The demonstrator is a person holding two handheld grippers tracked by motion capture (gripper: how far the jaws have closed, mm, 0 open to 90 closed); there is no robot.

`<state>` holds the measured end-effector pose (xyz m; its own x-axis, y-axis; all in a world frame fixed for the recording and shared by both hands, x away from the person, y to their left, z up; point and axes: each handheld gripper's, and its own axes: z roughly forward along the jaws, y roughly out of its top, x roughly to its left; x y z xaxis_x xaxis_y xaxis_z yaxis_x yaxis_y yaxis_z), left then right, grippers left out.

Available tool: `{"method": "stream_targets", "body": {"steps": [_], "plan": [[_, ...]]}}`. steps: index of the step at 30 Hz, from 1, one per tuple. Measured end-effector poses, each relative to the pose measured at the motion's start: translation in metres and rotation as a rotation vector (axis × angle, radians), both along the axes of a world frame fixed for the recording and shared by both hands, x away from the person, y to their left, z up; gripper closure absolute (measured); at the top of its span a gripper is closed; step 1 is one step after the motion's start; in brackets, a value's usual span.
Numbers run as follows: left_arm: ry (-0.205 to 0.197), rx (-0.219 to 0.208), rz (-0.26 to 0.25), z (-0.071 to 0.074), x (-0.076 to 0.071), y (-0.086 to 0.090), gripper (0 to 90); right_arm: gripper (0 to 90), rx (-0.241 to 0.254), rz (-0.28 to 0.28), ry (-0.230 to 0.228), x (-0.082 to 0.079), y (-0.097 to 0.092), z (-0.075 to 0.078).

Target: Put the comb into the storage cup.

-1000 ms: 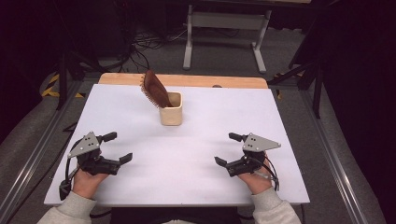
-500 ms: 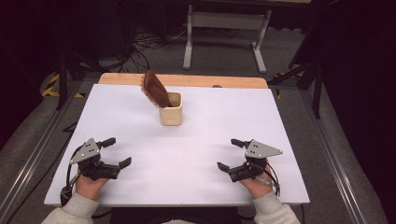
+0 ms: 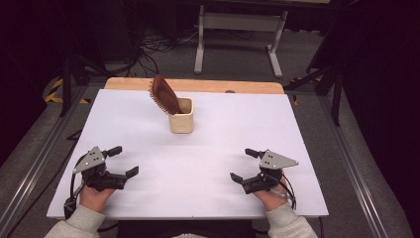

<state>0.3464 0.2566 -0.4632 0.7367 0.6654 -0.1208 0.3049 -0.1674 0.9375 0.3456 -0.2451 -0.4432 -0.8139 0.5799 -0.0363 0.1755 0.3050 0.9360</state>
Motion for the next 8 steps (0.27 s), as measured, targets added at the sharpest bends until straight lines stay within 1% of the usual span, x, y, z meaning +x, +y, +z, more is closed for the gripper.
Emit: {"method": "stream_targets", "body": {"steps": [2, 5, 6, 7, 8], "plan": [[0.011, -0.005, 0.007, 0.0004, 0.0012, 0.0014, 1.4, 1.5, -0.002, 0.001, 0.001, 0.0001, 0.0002, -0.0002], [0.011, -0.004, 0.021, 0.0015, 0.0017, 0.0028, 1.3, 1.5, -0.002, 0.002, 0.001, 0.0002, 0.0003, -0.0002], [0.004, 0.003, 0.028, 0.0021, 0.0015, 0.0030, 1.4, 1.5, -0.001, 0.002, 0.002, 0.0003, 0.0002, -0.0002], [-0.001, 0.022, 0.032, 0.0028, 0.0013, 0.0026, 1.3, 1.5, -0.002, 0.002, 0.002, 0.0003, 0.0003, -0.0002], [-0.001, 0.022, 0.032, 0.0028, 0.0013, 0.0026, 1.3, 1.5, -0.003, 0.001, 0.002, 0.0003, 0.0003, -0.0002]]}}
